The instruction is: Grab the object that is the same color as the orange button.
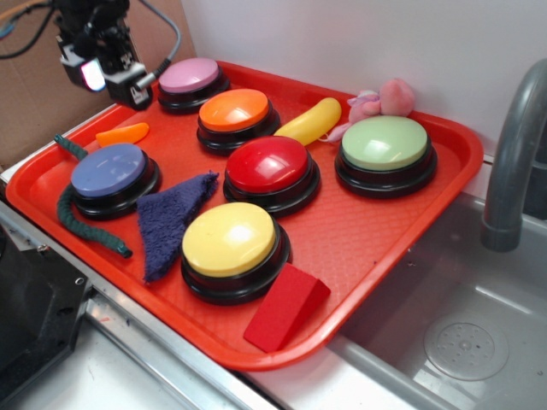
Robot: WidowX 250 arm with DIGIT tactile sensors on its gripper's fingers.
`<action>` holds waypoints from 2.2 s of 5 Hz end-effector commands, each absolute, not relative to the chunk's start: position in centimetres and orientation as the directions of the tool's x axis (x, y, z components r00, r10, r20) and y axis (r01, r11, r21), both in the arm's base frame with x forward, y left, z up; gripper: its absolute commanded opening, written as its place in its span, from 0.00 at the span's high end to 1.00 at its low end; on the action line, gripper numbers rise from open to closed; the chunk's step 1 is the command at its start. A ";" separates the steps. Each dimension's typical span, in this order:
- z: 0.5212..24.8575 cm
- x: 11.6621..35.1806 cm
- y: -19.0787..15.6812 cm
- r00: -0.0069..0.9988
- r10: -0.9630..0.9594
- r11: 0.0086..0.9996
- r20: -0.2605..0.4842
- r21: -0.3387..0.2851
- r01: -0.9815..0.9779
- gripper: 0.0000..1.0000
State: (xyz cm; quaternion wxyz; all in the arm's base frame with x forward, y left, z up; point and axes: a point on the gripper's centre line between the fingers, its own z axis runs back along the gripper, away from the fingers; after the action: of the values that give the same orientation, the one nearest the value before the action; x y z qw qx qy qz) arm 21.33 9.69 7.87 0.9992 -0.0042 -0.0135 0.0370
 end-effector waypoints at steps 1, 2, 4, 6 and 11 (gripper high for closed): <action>5.9 23.4 13.6 0.989 0.143 0.989 0.047 0.021 -0.144 0.00; 5.0 23.8 14.2 0.987 0.155 0.987 0.038 0.027 -0.156 0.00; 2.9 24.5 14.0 0.992 0.121 0.993 0.018 0.008 -0.121 0.00; 2.3 24.5 13.9 0.994 0.110 0.994 0.023 -0.024 -0.110 0.51; 6.9 26.3 12.2 0.989 0.140 0.989 0.038 -0.059 -0.137 1.00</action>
State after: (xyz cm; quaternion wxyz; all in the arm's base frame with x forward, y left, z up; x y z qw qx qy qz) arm 25.09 12.29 4.45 0.9954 -0.0439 0.0195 0.0834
